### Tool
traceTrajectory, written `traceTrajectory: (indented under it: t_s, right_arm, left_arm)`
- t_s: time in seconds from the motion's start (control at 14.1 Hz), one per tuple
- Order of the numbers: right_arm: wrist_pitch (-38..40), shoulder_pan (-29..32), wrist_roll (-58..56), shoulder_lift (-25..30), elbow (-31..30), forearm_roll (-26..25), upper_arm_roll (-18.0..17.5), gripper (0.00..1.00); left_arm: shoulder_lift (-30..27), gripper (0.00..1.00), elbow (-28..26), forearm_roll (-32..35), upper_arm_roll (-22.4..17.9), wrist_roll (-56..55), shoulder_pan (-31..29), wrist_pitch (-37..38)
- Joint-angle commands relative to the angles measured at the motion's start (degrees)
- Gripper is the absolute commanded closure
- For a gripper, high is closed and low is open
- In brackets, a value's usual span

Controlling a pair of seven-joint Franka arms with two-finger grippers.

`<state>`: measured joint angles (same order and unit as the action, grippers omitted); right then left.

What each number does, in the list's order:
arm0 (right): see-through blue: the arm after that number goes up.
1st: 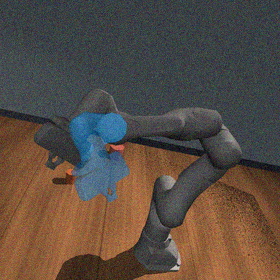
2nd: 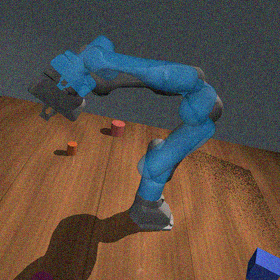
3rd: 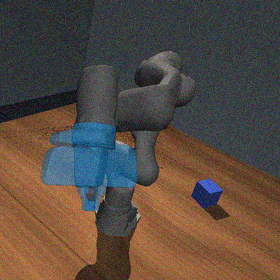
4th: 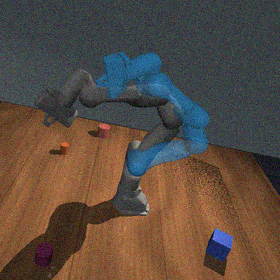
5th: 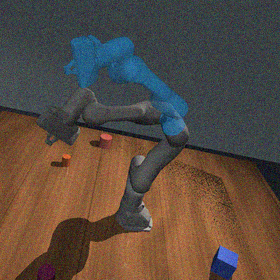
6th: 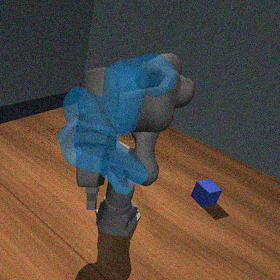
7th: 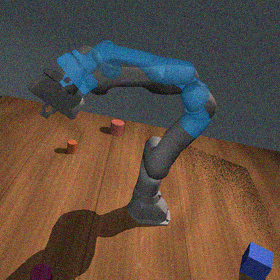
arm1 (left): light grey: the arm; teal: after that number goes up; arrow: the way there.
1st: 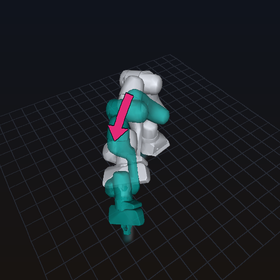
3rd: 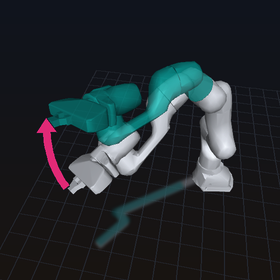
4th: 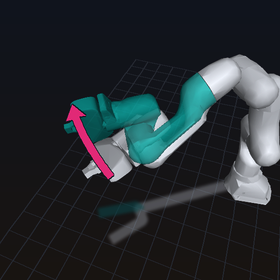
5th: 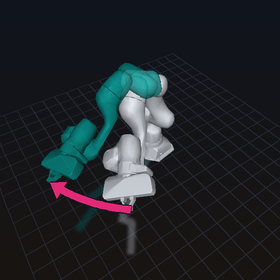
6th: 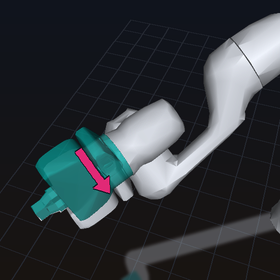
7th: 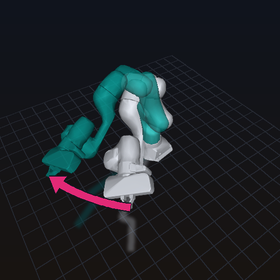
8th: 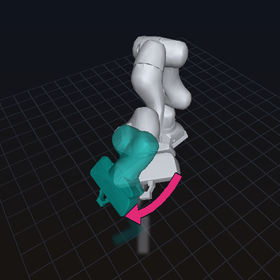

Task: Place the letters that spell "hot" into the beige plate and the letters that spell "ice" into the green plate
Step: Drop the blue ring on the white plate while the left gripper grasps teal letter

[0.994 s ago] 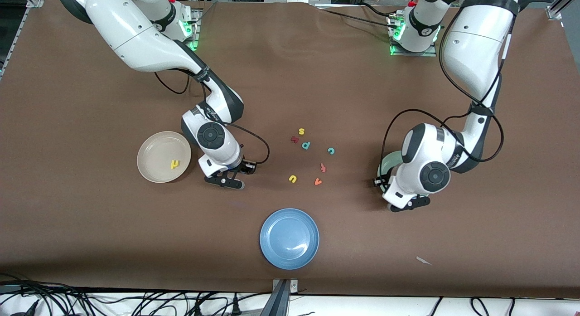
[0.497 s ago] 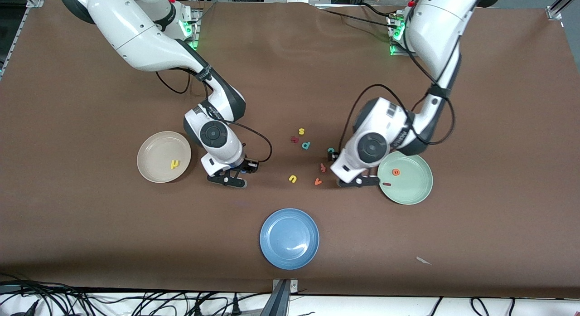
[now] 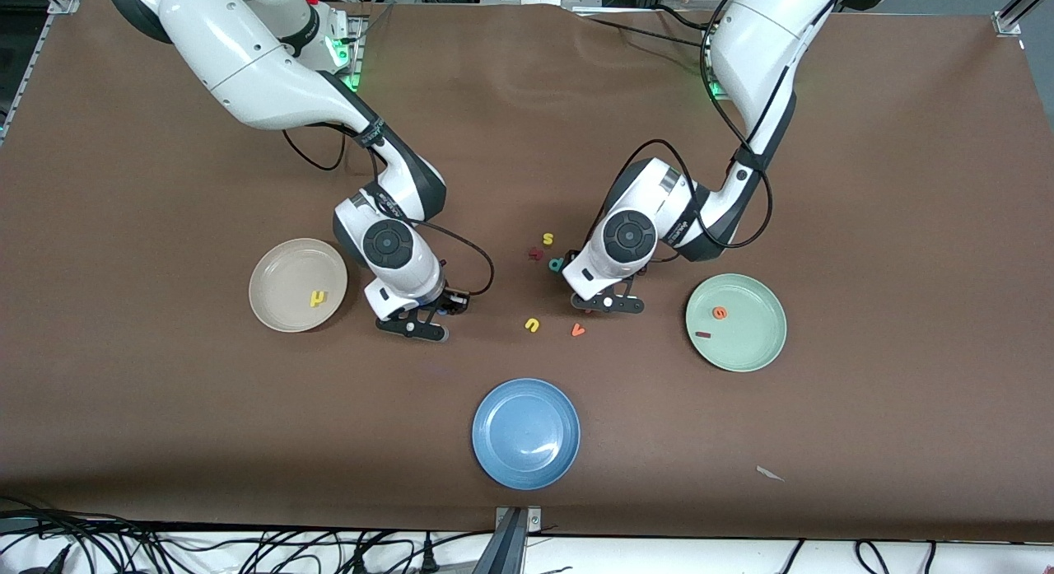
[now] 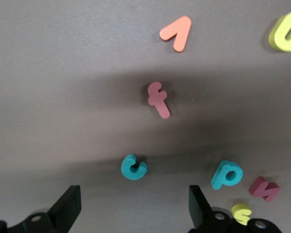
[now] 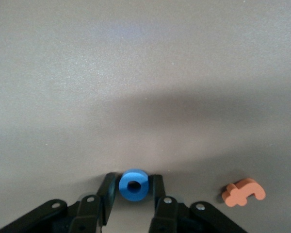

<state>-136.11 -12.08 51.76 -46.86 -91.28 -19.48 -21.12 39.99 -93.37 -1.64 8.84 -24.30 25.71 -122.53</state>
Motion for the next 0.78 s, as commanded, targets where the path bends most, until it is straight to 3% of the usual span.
traceTrajectory:
  t_s: [0.0, 0.43, 0.71]
  right_arm:
    - [-0.47, 0.13, -0.34, -1.39, 0.84, -1.09, -0.32, 0.70]
    - [1.19, 0.48, -1.13, 0.18, 1.37, -0.74, -0.50, 0.80]
    - [12.70, 2.05, -6.48, 5.18, 3.83, -0.30, -0.50, 0.81]
  left_arm:
    - [-2.63, 0.09, -6.19, 0.94, -0.05, 5.13, -0.23, -5.95]
    - [-2.02, 0.35, -7.00, 3.14, -0.05, 9.98, 0.04, -6.76]
    - [-0.96, 0.35, -7.79, 3.49, -0.05, 9.98, -0.13, -10.36]
